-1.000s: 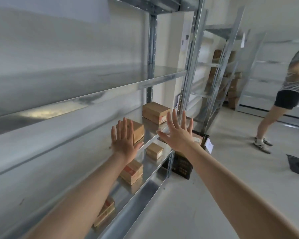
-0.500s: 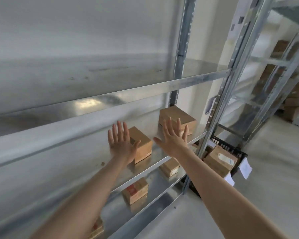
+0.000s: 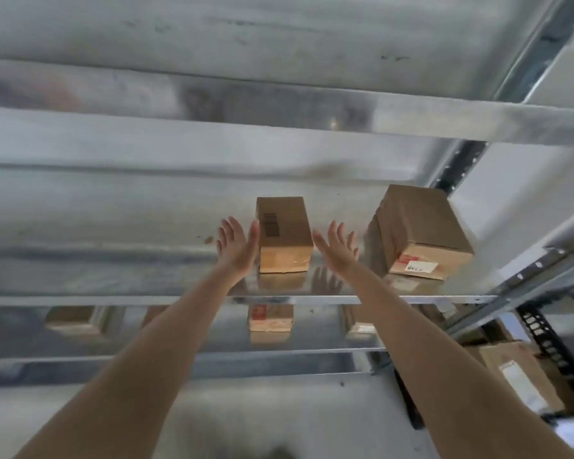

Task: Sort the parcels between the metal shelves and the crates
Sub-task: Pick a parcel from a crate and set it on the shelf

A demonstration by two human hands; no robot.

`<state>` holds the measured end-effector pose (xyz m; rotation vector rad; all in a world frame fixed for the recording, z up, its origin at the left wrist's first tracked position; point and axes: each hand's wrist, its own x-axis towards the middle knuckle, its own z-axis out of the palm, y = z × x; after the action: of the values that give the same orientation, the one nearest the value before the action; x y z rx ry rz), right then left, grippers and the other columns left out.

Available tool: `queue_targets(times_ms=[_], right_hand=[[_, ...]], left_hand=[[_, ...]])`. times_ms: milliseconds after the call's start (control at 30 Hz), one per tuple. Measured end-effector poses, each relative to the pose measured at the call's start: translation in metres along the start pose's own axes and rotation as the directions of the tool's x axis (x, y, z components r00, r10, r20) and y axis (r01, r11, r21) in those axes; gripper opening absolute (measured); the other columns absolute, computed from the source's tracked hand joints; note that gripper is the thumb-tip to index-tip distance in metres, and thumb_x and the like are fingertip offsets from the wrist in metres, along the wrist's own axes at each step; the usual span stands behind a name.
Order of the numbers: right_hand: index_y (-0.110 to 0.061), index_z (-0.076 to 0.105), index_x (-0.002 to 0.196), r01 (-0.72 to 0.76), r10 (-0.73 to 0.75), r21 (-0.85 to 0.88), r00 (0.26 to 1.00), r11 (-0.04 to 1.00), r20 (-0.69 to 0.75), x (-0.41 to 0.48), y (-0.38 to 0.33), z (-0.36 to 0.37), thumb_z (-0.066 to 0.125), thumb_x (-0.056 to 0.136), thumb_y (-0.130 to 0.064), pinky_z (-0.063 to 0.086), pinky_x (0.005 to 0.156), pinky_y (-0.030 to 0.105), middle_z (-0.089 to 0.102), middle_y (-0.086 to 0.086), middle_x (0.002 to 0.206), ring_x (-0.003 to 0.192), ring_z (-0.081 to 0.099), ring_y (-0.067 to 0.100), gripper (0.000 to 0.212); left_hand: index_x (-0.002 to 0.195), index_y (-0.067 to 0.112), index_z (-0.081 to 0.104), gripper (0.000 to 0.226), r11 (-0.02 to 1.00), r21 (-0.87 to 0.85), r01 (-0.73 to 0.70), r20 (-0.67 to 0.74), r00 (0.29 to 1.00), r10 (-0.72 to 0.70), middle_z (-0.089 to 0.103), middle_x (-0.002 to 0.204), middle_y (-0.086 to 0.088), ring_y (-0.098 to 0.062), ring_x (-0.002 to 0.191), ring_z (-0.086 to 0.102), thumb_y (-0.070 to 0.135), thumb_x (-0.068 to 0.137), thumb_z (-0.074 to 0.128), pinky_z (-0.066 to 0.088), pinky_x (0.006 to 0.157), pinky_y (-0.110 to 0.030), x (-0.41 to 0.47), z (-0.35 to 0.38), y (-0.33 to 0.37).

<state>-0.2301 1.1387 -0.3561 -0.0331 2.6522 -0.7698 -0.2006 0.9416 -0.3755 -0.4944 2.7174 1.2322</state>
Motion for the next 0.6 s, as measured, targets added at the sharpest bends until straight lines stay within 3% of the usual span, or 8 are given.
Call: queue_targets(times_ms=[133,200,267,333,433,533,600], right_hand=[[-0.02,-0.007,0.16,0.004,-0.017,0.333,0.999,0.943,0.034,0.01,0.007,0.022,0.013,0.102,-0.06,-0.009,0.12,0.052,-0.014,0.001,0.167,0.151,-0.019,0.031,0.073],[-0.023,-0.004,0.16,0.023,-0.043,0.447,0.998,0.894,0.034,0.009,0.008,0.027,0.009,0.101,-0.061,-0.01,0.122,0.052,-0.012,-0.001,0.167,0.152,-0.017,0.026,0.071],[-0.026,0.001,0.16,0.028,-0.06,0.573,0.997,0.819,0.037,0.01,0.009,0.033,0.008,0.099,-0.065,-0.008,0.123,0.053,-0.007,-0.002,0.168,0.153,-0.013,0.023,0.073],[-0.03,0.012,0.16,0.004,-0.07,0.666,0.995,0.746,0.072,0.006,0.006,0.036,0.013,0.088,-0.082,0.002,0.123,0.056,0.009,0.001,0.168,0.155,0.001,0.026,0.089],[-0.029,0.037,0.151,0.032,-0.136,0.757,0.988,0.652,0.075,0.007,0.01,0.042,0.024,0.064,-0.098,0.033,0.115,0.052,0.048,0.005,0.149,0.139,0.043,0.028,0.112],[-0.027,0.042,0.147,0.039,-0.144,0.762,0.987,0.646,0.071,0.005,0.007,0.037,0.021,0.058,-0.102,0.032,0.115,0.051,0.052,0.005,0.145,0.134,0.048,0.027,0.118],[-0.022,0.049,0.14,0.04,-0.146,0.776,0.987,0.63,0.068,0.0,0.001,0.03,0.018,0.06,-0.099,0.039,0.11,0.047,0.059,0.014,0.134,0.124,0.056,0.033,0.115]], left_hand=[[0.158,0.02,-0.008,0.079,0.918,-0.387,0.081,0.035,0.997,-0.073,-0.013,0.165,0.002,-0.018,0.151,-0.01,0.068,0.096,0.003,-0.007,0.122,-0.043,0.001,0.022,0.006],[0.158,0.034,0.008,0.103,0.813,-0.563,0.149,0.118,0.988,-0.099,0.004,0.166,0.005,-0.02,0.152,0.005,0.095,0.074,0.01,0.004,0.123,-0.054,0.013,0.036,-0.004],[0.156,0.034,0.021,0.119,0.737,-0.645,0.2,0.172,0.978,-0.116,0.021,0.163,0.003,-0.025,0.15,0.02,0.104,0.059,0.021,0.016,0.121,-0.056,0.026,0.054,-0.024],[0.148,0.032,0.04,0.109,0.721,-0.674,0.162,0.191,0.981,-0.043,0.045,0.152,-0.004,-0.035,0.138,0.043,0.101,0.065,0.021,0.03,0.113,-0.061,0.017,0.056,-0.016],[0.136,0.027,0.055,0.092,0.667,-0.742,0.058,0.085,0.996,0.008,0.067,0.126,-0.008,-0.036,0.112,0.065,0.086,0.083,0.008,0.046,0.101,-0.059,-0.015,0.045,0.019],[0.134,0.018,0.057,0.088,0.622,-0.779,0.074,0.074,0.997,-0.027,0.071,0.116,-0.007,-0.028,0.1,0.071,0.071,0.093,-0.001,0.054,0.094,-0.046,-0.033,0.033,0.041],[0.127,0.019,0.06,0.084,0.632,-0.773,0.048,0.07,0.998,0.009,0.073,0.109,-0.005,-0.022,0.091,0.073,0.067,0.095,-0.001,0.058,0.084,-0.039,-0.035,0.025,0.048]])
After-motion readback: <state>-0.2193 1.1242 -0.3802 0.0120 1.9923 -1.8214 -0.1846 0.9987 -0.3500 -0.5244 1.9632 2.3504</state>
